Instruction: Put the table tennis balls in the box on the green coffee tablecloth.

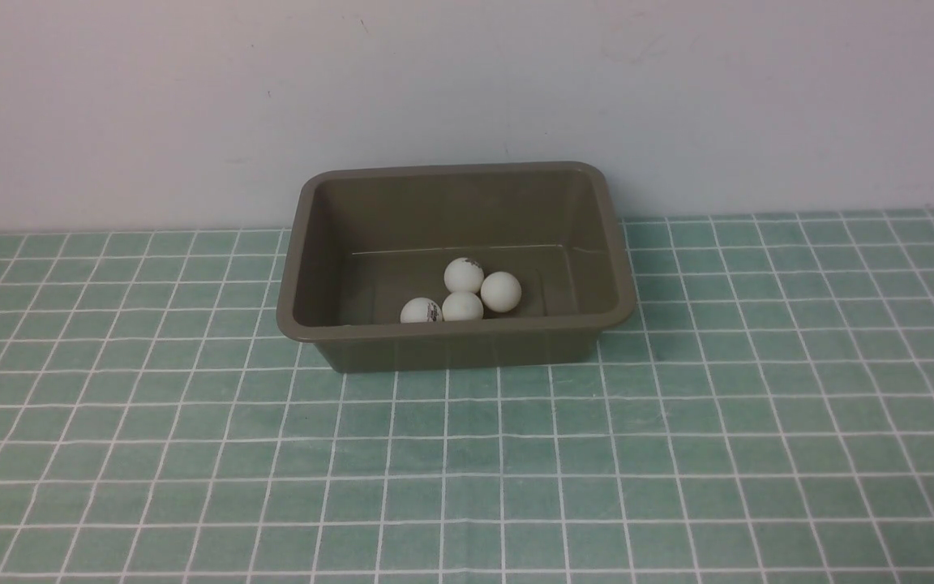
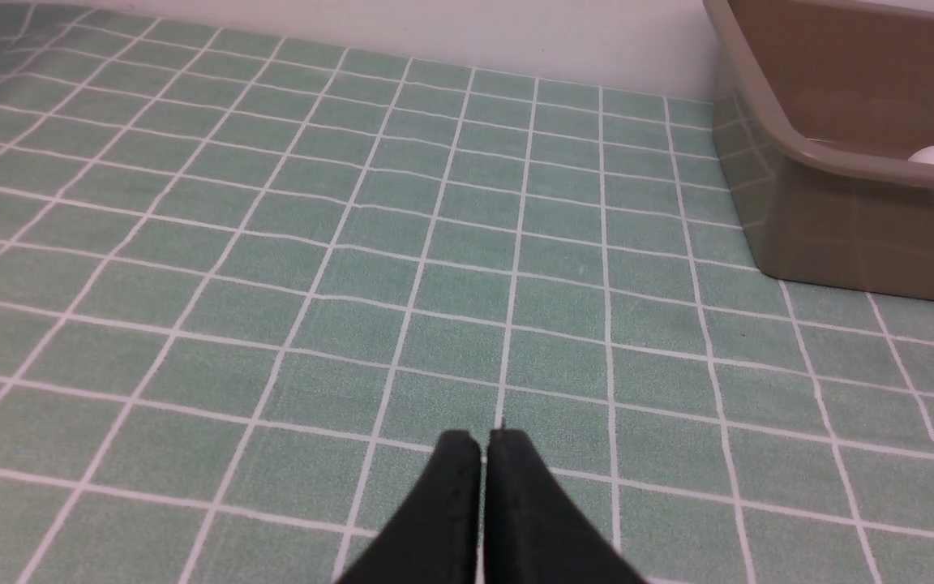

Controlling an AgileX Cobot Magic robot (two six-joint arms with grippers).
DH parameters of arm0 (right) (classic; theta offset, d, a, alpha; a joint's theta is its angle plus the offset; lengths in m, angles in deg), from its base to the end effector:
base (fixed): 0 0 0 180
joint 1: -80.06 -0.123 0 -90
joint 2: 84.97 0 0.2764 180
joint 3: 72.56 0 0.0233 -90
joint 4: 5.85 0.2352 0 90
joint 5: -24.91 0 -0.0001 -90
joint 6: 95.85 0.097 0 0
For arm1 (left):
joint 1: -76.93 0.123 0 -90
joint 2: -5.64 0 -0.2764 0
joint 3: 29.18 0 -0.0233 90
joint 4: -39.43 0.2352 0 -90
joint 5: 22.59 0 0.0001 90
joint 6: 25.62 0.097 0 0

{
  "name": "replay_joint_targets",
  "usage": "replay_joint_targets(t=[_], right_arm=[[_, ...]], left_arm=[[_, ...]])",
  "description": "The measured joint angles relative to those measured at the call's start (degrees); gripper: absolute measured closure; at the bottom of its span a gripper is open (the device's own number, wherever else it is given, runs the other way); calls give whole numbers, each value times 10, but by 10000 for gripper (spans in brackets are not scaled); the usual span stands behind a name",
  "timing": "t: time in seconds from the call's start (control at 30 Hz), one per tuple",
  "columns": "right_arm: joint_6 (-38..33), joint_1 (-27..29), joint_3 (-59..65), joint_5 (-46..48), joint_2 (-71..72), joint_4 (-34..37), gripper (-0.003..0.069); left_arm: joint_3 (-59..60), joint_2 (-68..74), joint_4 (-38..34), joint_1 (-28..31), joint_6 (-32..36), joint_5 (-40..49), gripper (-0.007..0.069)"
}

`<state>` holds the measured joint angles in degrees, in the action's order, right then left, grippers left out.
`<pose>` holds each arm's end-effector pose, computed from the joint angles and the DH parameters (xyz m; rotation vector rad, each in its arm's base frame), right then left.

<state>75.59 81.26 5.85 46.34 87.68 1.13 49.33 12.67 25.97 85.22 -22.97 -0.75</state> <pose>0.0514 0.0032 0.1705 -0.0447 1.8675 0.0022 0.0515 -0.0010 0.1703 -0.2350 1.8498 -0.1000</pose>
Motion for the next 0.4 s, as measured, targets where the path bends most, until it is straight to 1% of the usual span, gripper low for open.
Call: replay_joint_targets(t=[0.4], right_arm=[[-8,0,0,0,0,0,676]], left_arm=[[0,0,0,0,0,0,629]])
